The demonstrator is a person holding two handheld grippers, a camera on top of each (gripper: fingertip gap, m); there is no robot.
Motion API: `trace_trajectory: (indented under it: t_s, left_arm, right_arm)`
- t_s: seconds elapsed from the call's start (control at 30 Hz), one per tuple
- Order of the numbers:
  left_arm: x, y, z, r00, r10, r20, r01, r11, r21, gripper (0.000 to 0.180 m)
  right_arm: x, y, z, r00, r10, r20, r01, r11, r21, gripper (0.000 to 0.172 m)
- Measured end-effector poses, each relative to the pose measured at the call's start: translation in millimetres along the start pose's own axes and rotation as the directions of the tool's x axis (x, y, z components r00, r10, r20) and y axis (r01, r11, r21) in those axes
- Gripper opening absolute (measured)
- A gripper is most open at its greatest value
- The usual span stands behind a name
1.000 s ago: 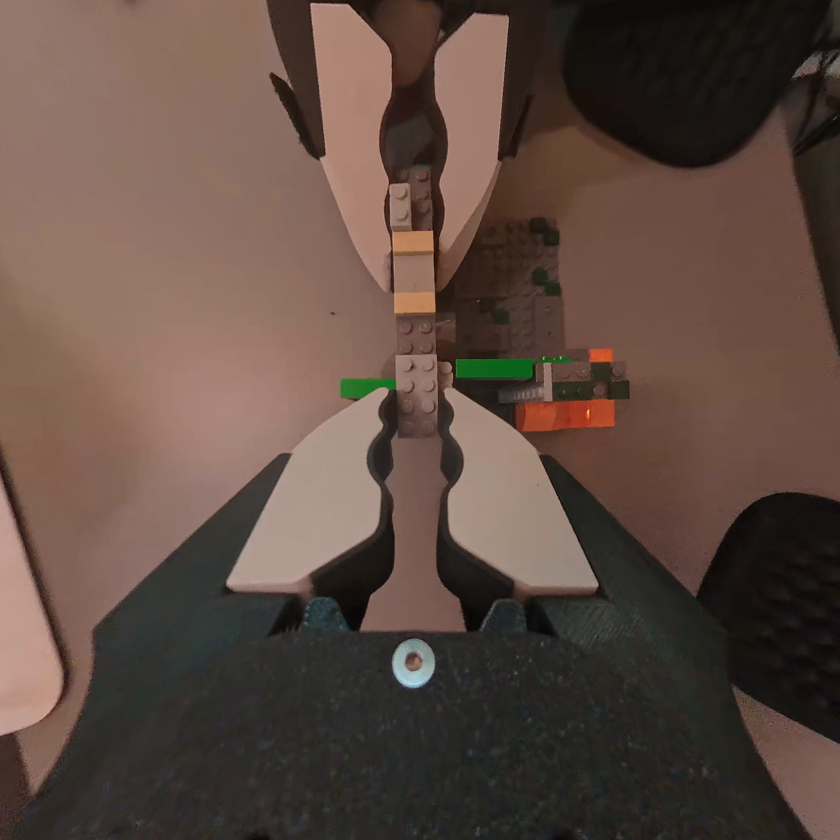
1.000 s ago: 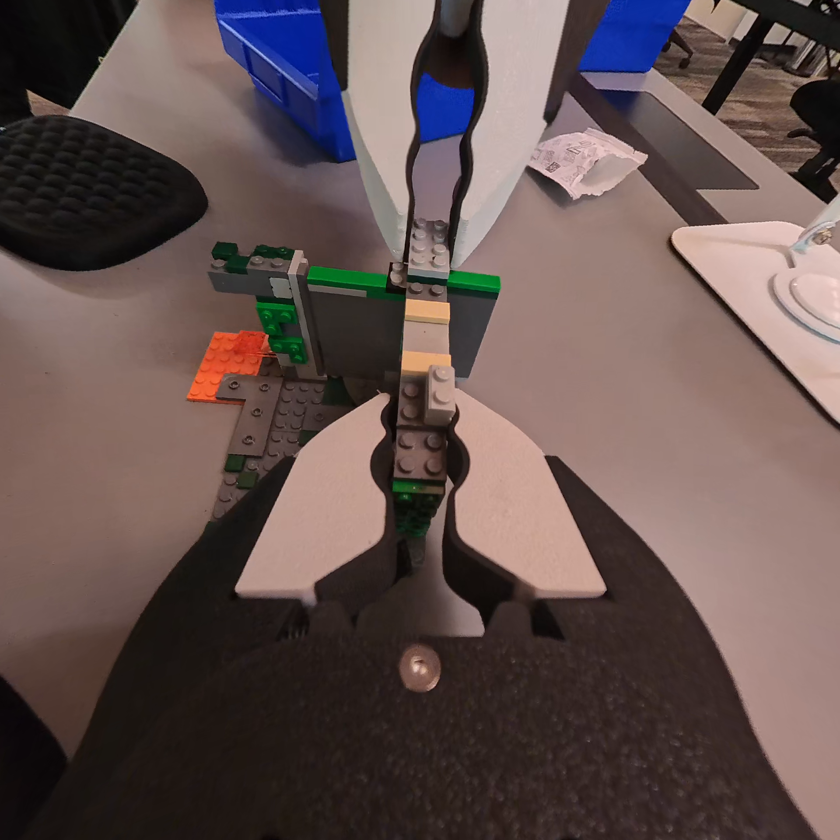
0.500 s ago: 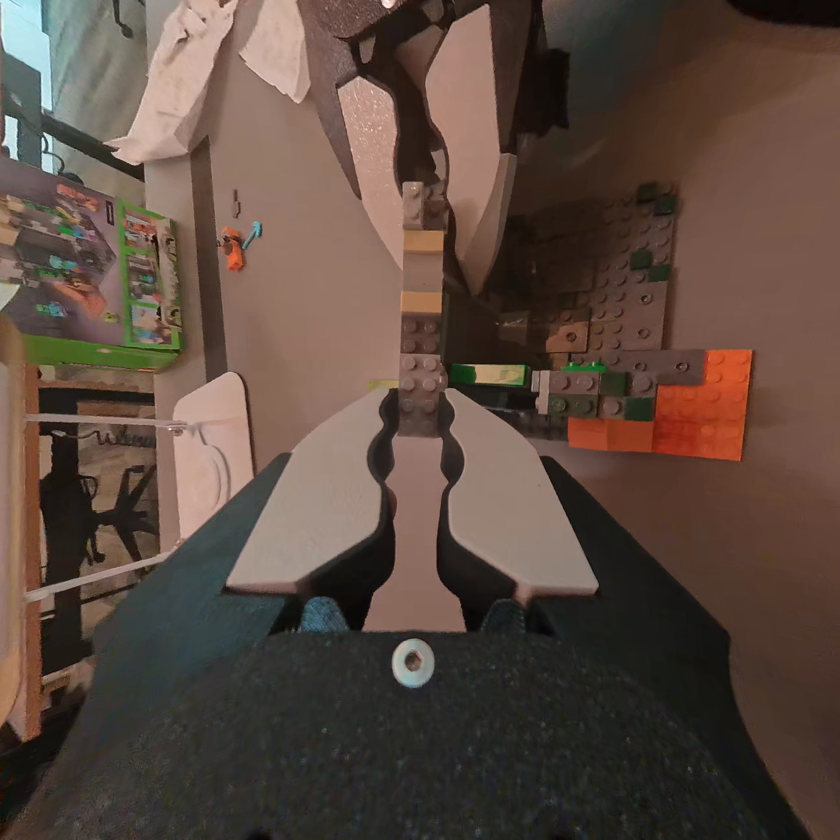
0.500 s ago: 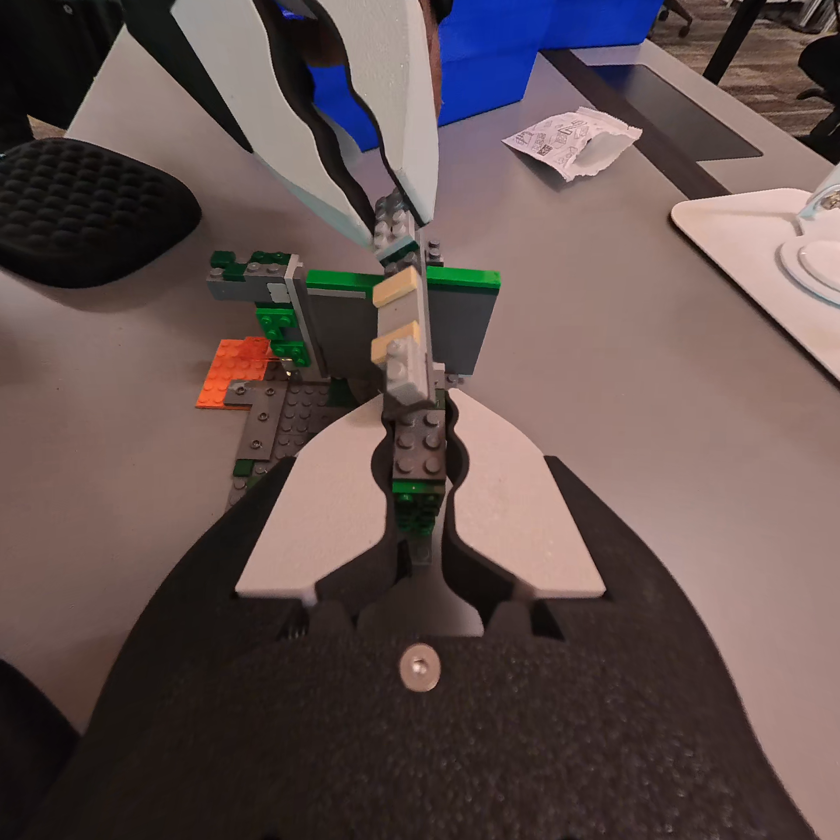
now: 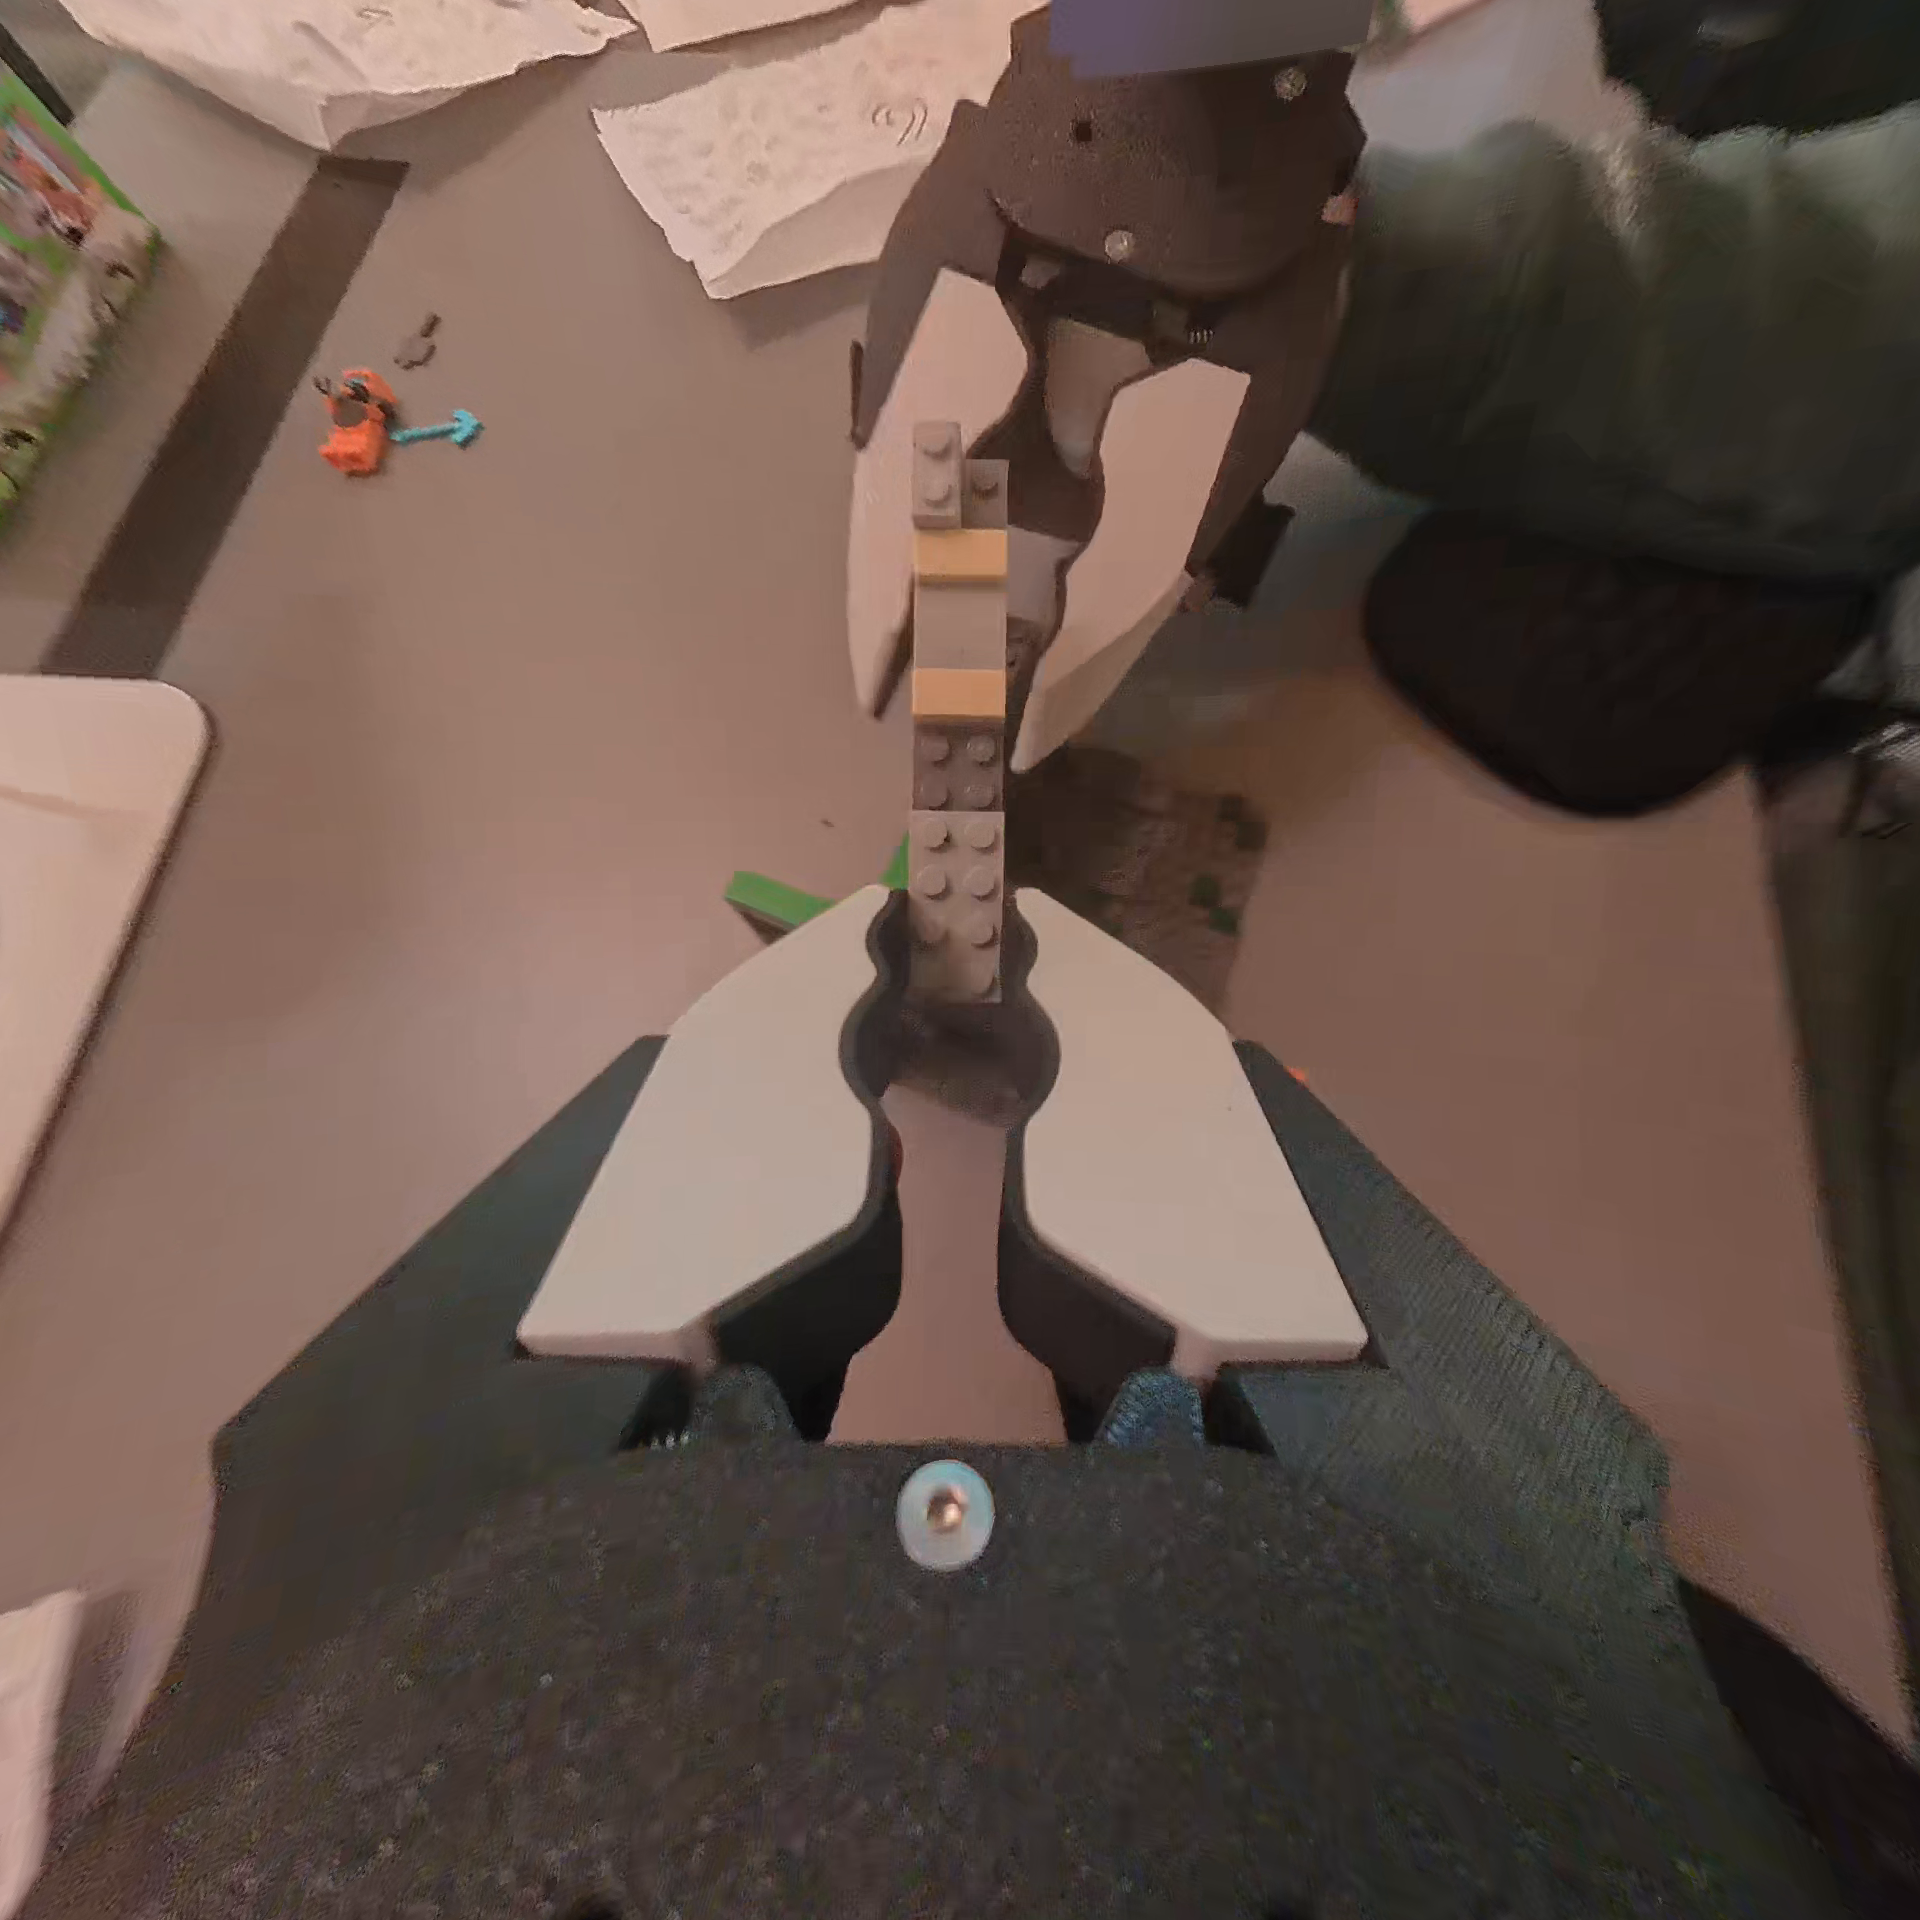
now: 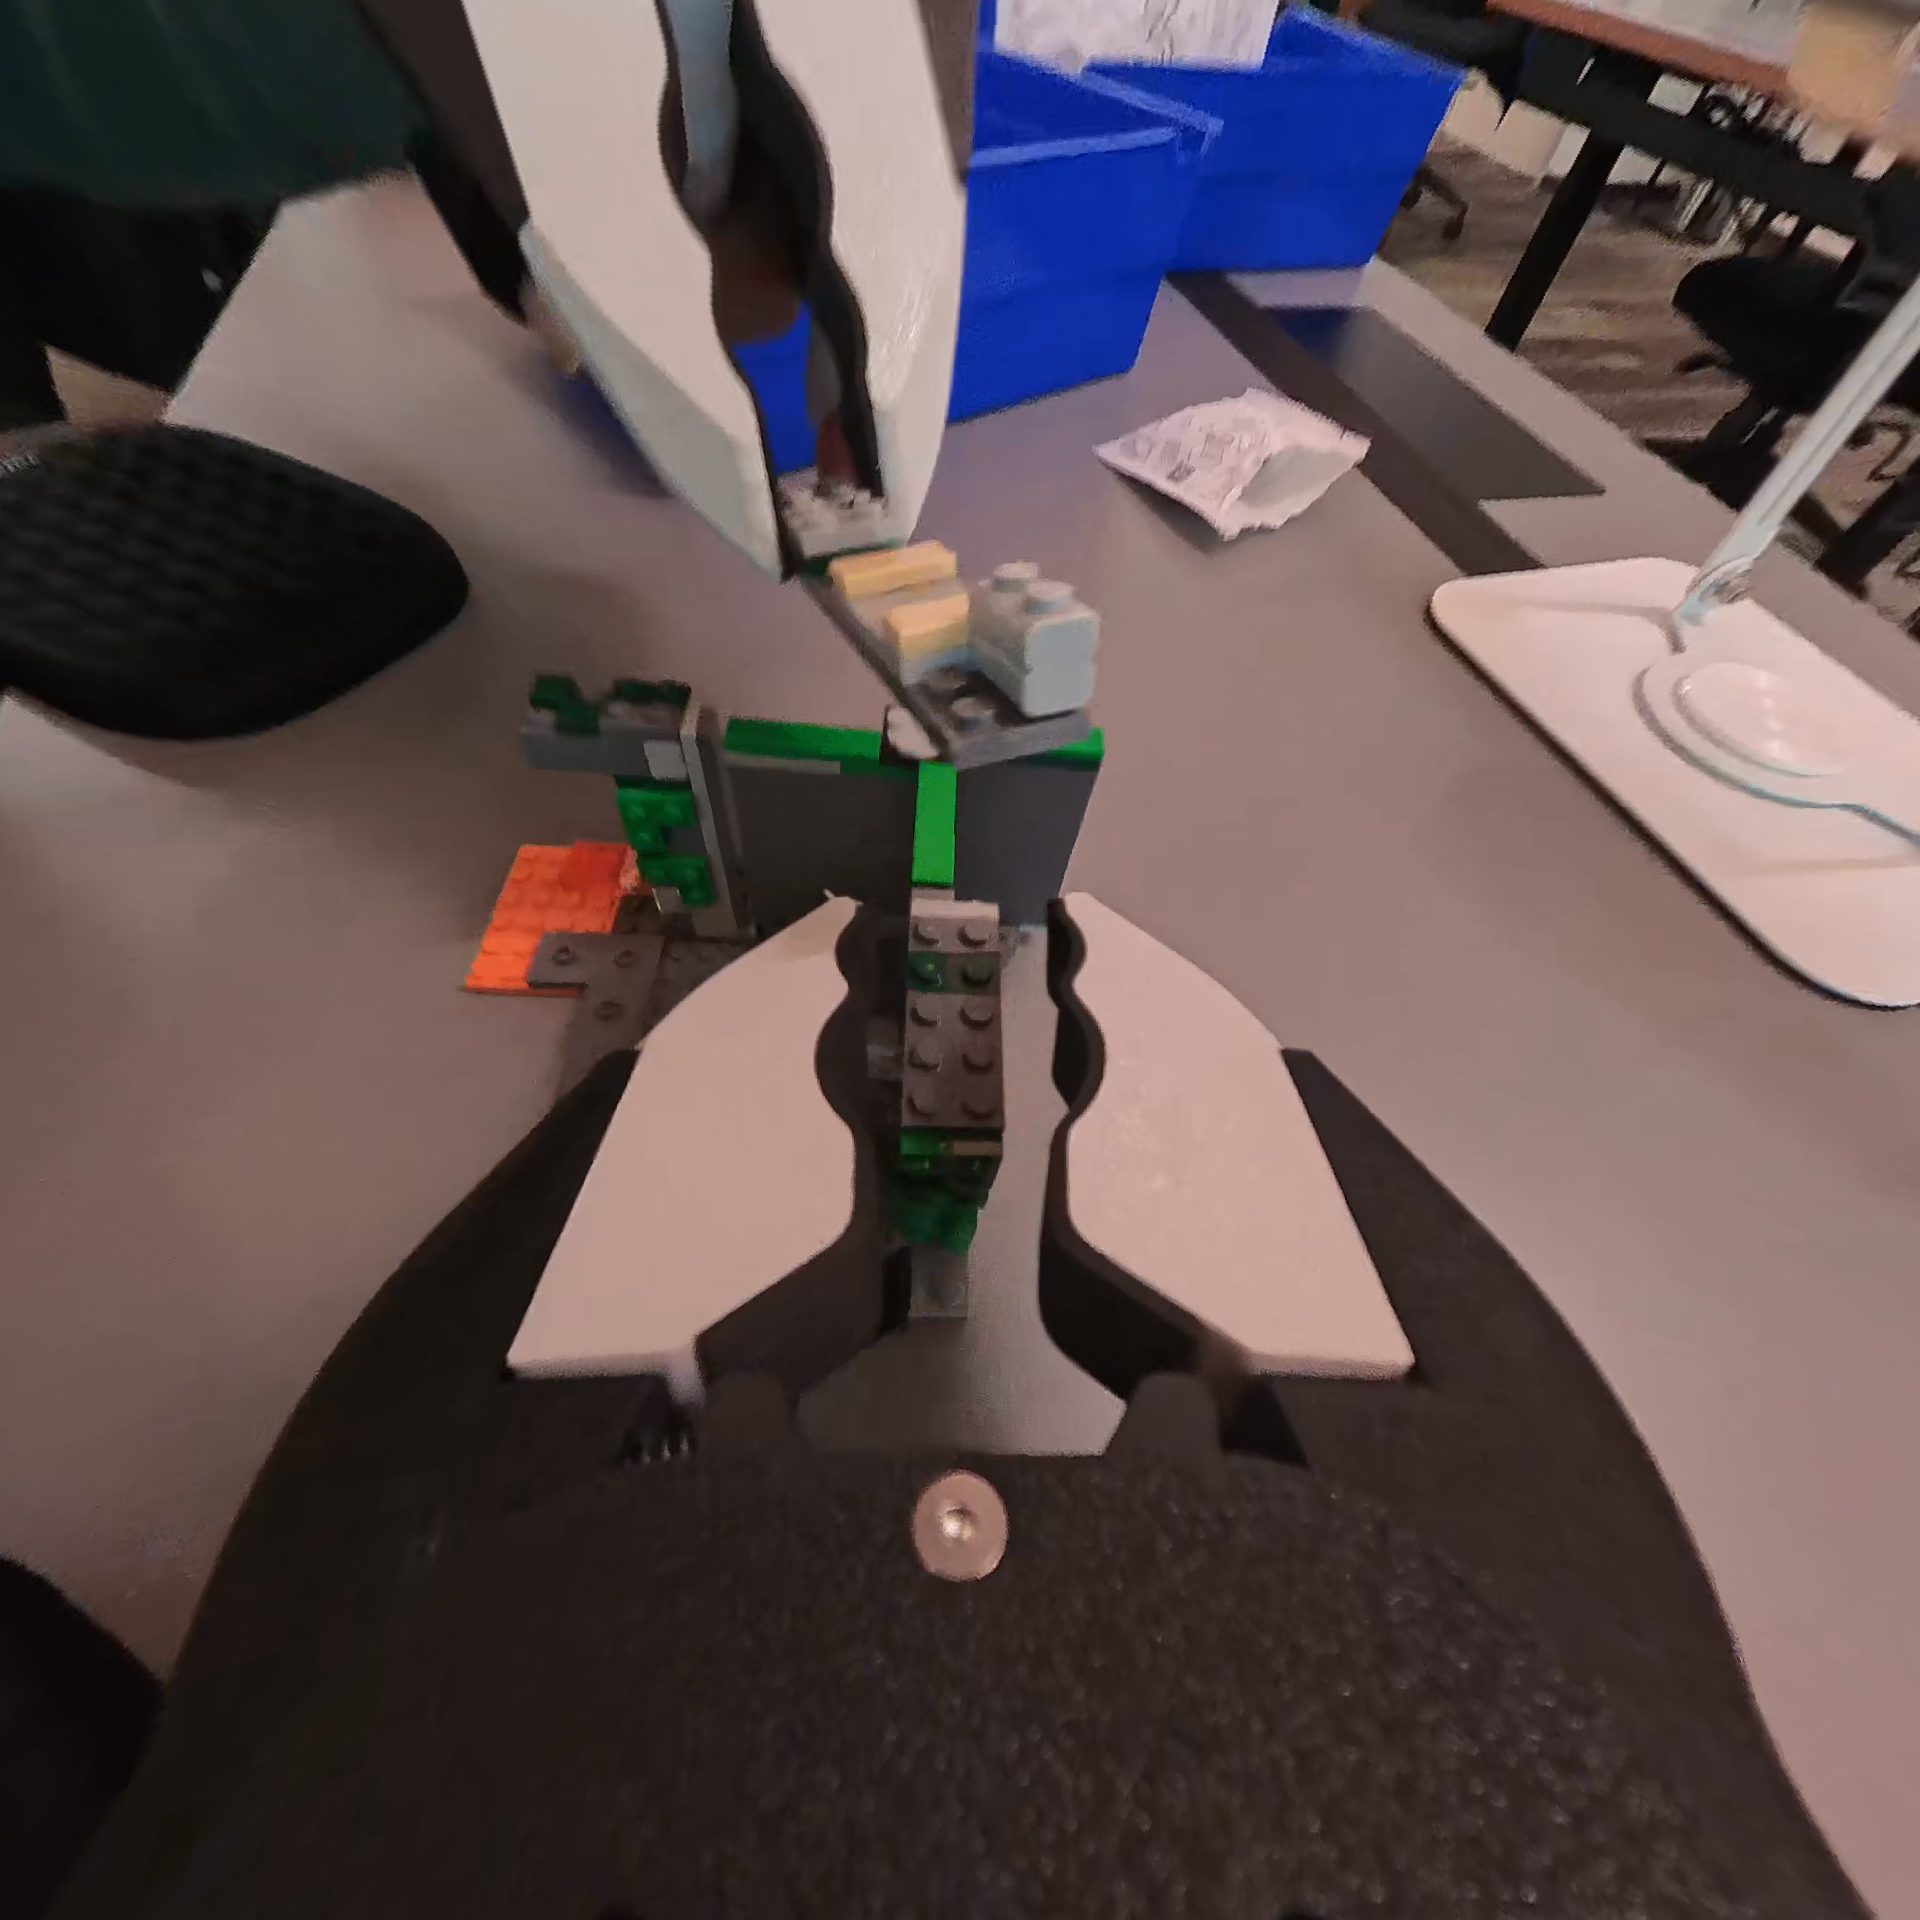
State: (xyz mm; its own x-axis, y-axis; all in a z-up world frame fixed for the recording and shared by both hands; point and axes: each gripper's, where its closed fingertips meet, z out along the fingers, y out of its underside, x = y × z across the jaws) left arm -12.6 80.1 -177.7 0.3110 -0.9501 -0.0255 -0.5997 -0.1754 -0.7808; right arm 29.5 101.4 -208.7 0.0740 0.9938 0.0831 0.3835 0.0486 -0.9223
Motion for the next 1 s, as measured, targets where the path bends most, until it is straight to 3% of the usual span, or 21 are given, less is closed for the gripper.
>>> trace_trajectory:
  t_s: [0.13,0.3,0.4,0.53,0.6,0.67,0.77,0.83,0.9,0.93,1.0]
  left_arm:
    - [18.3,-0.9,-4.4,0.987,-0.139,-0.085,0.146,0.986,0.076,0.016]
    - [36.0,7.5,-6.6,0.979,-0.172,-0.106,0.182,0.978,0.098,0.016]
    - [41.2,14.1,-6.4,0.989,-0.135,-0.066,0.14,0.987,0.078,0.016]
    - [37.0,0.4,-19.2,0.992,-0.125,-0.011,0.125,0.973,0.194,0.017]
    - [32.1,-19.3,-32.5,0.991,-0.137,0.012,0.124,0.929,0.348,0.019]
    - [33.0,-36.9,-41.8,0.99,-0.141,0.009,0.119,0.865,0.487,0.035]
    - [34.2,-54.2,-46.2,0.984,-0.175,-0.027,0.153,0.767,0.623,0.035]
    - [36.4,-65.2,-43.0,0.979,-0.19,-0.079,0.192,0.705,0.682,0.035]
    - [34.0,-70.1,-32.5,0.975,-0.206,-0.081,0.204,0.694,0.691,0.035]
    - [32.7,-70.8,-28.2,0.975,-0.207,-0.086,0.208,0.694,0.689,0.036]
    - [34.9,-77.5,-31.4,0.963,-0.209,-0.168,0.264,0.634,0.727,0.036]
  right_arm:
    - [-6.9,-28.8,-15.4,0.999,0.019,0.03,-0.023,0.992,0.123,0.042]
    - [-25.8,-52.2,-20.4,0.99,0.03,0.136,-0.062,0.971,0.232,0.041]
    - [-38.7,-58.0,-18.6,0.98,0.015,0.2,-0.07,0.961,0.269,0.021]
    - [-38.7,-73.2,-24.1,0.972,0.048,0.231,-0.134,0.92,0.369,0.019]
    - [-36.1,-89.4,-33.8,0.967,0.072,0.244,-0.185,0.86,0.476,0.018]
    - [-31.3,-102.5,-42.9,0.966,0.095,0.238,-0.219,0.792,0.57,0.017]
    - [-30.0,-116.8,-56.5,0.95,0.119,0.288,-0.289,0.678,0.676,0.017]
    - [-32.1,-122.9,-63.3,0.935,0.116,0.335,-0.333,0.613,0.717,0.018]
    - [-32.5,-128.3,-70.8,0.913,0.122,0.39,-0.391,0.542,0.744,0.018]
    - [-31.5,-129.1,-72.8,0.906,0.129,0.402,-0.407,0.524,0.748,0.018]
    - [-30.0,-127.9,-73.3,0.912,0.133,0.388,-0.397,0.527,0.751,0.017]
